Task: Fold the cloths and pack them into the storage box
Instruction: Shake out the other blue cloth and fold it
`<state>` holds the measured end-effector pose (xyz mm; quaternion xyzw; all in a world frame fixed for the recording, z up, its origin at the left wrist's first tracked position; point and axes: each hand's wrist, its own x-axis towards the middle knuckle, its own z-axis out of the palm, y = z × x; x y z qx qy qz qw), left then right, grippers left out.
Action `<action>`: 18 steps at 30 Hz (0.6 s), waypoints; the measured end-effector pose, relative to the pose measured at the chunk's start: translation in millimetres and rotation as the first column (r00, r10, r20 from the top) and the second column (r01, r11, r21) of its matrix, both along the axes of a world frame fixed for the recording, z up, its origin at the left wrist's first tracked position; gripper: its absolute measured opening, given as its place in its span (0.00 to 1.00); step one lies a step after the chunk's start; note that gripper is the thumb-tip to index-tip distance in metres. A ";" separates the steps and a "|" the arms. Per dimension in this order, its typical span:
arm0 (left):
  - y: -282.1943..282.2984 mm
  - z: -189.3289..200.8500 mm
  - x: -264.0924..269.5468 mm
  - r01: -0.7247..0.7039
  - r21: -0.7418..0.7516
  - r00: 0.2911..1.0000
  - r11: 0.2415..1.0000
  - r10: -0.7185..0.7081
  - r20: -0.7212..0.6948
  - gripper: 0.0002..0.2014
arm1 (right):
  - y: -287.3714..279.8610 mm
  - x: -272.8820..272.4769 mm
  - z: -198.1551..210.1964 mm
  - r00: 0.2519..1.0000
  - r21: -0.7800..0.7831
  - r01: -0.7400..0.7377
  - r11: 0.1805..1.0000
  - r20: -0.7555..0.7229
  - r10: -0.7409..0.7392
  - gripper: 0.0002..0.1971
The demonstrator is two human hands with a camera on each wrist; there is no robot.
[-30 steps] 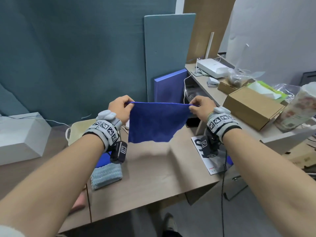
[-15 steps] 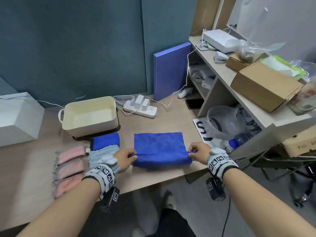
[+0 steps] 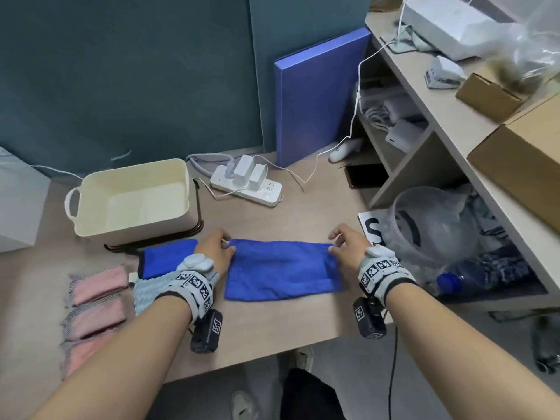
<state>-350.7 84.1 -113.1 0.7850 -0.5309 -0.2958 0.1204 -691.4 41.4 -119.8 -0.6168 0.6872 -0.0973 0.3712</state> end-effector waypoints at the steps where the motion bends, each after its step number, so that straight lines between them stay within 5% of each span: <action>1: -1.8 -1.2 -1.0 0.002 0.001 1.000 1.000 -0.002 0.014 0.15 | -1.6 1.8 -1.1 1.000 -0.001 -0.024 1.000 -0.019 0.024 0.14; 5: 5.7 -9.0 -6.9 0.235 0.027 0.972 0.972 -0.236 0.018 0.17 | 4.0 10.7 -6.7 0.971 0.060 -0.209 0.976 -0.105 0.215 0.16; 8: 20.6 -16.0 -9.2 0.576 0.215 0.809 0.789 -0.588 -0.014 0.16 | 17.6 22.0 -9.6 0.913 0.192 -0.376 0.907 -0.092 0.398 0.13; 10: 28.8 -22.0 -8.9 0.671 0.273 0.704 0.690 -0.708 0.059 0.19 | 27.4 24.1 -13.3 0.902 0.199 -0.388 0.900 -0.118 0.415 0.14; 14: 48.1 -31.6 -5.0 0.685 0.175 0.689 0.707 -0.707 0.159 0.14 | 56.0 15.7 -19.7 0.943 0.159 -0.225 0.961 -0.212 0.255 0.18; 18: 66.2 -30.9 -4.9 0.702 0.100 0.685 0.705 -0.707 0.175 0.08 | 86.4 1.6 -21.9 0.917 0.152 -0.259 0.954 -0.272 0.292 0.17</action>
